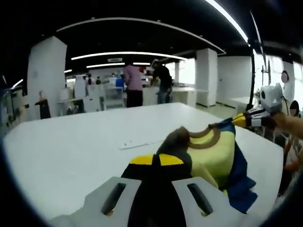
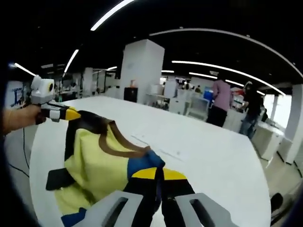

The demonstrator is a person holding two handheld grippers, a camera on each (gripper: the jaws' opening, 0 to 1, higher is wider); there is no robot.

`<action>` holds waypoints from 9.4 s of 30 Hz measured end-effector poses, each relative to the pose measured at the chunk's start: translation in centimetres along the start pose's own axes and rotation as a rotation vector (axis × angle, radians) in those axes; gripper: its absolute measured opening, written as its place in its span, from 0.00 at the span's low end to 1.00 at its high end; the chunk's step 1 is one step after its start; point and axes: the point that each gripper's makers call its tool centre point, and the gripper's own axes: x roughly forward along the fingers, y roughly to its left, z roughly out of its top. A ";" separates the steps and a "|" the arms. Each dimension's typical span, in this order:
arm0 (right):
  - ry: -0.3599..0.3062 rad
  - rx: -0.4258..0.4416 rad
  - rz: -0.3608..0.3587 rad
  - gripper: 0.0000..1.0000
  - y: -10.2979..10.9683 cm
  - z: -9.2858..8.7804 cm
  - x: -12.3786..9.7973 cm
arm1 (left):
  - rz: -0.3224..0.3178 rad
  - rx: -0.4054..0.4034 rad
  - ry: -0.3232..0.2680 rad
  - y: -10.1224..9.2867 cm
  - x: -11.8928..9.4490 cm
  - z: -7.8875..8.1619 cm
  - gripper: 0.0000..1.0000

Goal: Fold the garment on the visible template until the final outline fits inside the template.

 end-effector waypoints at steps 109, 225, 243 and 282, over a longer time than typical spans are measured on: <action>0.321 0.074 0.518 0.67 15.8 -11.6 -8.3 | -0.281 0.174 0.200 -7.8 -9.3 -12.3 0.60; 0.110 0.233 -0.203 0.00 -6.5 -9.2 -12.6 | 0.308 -0.540 -0.039 11.8 -15.0 -7.9 0.01; 0.202 0.363 -0.339 0.00 -12.3 -15.9 -14.9 | 0.431 -0.589 0.099 16.1 -15.7 -13.2 0.01; 0.238 0.615 -0.449 0.00 -15.5 -22.2 -19.0 | 0.468 -0.378 0.257 20.2 -16.5 -17.0 0.02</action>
